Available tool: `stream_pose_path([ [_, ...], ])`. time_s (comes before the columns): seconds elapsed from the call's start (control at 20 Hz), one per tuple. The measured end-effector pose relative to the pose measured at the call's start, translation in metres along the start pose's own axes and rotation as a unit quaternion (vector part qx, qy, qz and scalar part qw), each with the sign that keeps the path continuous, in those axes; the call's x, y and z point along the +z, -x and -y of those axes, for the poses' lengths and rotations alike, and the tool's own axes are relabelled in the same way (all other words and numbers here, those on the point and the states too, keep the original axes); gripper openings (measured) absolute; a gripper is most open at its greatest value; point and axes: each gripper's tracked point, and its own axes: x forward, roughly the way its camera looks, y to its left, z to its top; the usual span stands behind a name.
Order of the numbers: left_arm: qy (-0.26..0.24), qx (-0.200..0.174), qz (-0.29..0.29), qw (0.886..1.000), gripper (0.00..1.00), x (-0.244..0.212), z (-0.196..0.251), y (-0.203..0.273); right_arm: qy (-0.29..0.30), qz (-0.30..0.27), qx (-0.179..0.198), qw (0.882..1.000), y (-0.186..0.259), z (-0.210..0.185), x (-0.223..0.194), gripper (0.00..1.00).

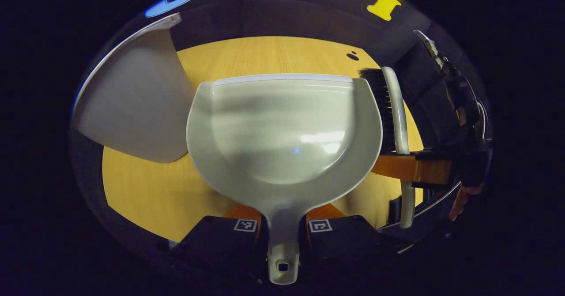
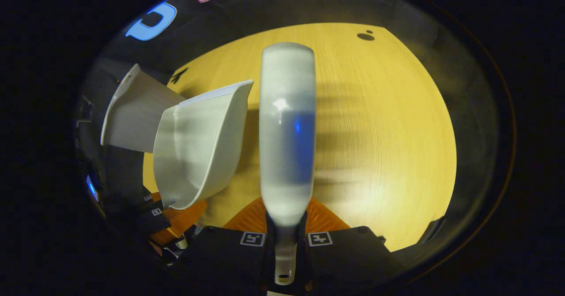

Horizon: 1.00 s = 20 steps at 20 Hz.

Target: Pick up the small broom and dustpan from the desktop, sweep the trash into the dustpan with the broom, and then empty the trash into the garbage bin.

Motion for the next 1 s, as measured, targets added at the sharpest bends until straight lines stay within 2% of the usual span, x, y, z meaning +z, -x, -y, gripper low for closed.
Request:
stream_pose_path([
  [0.1,-0.004,0.013,-0.024,1.0,0.27,0.001,0.003,0.002,-0.007,-0.021,-0.019,1.0,-0.018,0.005,-0.008,0.2],
  [0.35,0.033,-0.007,-0.066,0.997,0.27,0.007,0.007,0.015,-0.011,-0.063,-0.064,0.996,-0.041,0.022,-0.026,0.2],
  [0.5,0.027,0.007,-0.085,0.996,0.27,0.01,0.006,0.014,-0.013,-0.089,-0.08,0.993,-0.051,0.029,-0.042,0.2],
  [0.6,0.011,0.027,-0.092,0.995,0.27,0.01,0.002,0.017,-0.016,-0.089,-0.079,0.993,-0.053,0.025,-0.042,0.18],
  [0.65,0.007,0.029,-0.088,0.996,0.28,0.012,0.003,0.015,-0.013,-0.096,-0.082,0.992,-0.053,0.025,-0.043,0.22],
  [1.0,-0.016,0.014,-0.094,0.995,0.31,0.011,0.005,0.013,-0.001,-0.1,-0.085,0.991,-0.042,0.027,-0.039,0.29],
])
